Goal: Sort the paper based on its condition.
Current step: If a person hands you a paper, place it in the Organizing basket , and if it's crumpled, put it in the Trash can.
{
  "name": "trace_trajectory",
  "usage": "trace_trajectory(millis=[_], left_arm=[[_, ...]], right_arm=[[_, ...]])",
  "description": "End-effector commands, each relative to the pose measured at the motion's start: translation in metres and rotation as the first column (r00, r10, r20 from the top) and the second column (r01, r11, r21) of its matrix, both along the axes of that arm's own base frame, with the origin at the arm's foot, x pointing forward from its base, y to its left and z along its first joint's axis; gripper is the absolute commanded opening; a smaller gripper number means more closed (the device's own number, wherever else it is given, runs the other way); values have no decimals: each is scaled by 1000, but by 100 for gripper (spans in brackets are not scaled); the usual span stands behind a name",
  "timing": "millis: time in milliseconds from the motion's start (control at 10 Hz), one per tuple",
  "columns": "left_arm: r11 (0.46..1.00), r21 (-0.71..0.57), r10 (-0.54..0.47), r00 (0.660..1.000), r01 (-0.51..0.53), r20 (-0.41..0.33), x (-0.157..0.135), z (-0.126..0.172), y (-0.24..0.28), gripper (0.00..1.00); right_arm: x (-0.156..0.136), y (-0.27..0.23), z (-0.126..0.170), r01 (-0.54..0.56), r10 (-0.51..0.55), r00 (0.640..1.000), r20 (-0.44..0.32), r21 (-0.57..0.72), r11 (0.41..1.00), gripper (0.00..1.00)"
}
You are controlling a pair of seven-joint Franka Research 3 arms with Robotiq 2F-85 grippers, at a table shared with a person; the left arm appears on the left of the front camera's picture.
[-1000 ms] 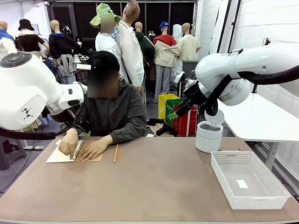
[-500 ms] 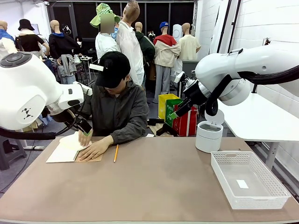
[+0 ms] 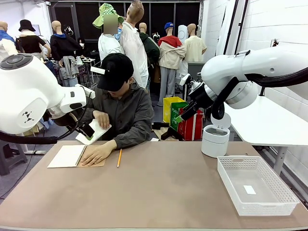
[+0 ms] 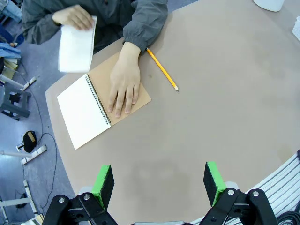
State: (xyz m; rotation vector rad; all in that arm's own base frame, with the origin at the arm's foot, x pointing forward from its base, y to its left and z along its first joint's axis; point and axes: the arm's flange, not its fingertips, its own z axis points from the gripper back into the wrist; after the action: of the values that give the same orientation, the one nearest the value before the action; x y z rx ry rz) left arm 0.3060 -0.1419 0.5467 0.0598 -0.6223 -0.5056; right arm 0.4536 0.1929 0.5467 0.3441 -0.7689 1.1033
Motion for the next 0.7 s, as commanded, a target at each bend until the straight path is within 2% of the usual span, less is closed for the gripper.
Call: trace_trajectory(millis=[0,600], left_arm=[[1000,9,-8,1000,8,0,0,0,1,100],[1000,9,-8,1000,8,0,0,0,1,100]], right_arm=[[1,1,1,3,-3,1000,-4,4,1000,100],[1,1,1,3,-3,1000,-4,4,1000,100]])
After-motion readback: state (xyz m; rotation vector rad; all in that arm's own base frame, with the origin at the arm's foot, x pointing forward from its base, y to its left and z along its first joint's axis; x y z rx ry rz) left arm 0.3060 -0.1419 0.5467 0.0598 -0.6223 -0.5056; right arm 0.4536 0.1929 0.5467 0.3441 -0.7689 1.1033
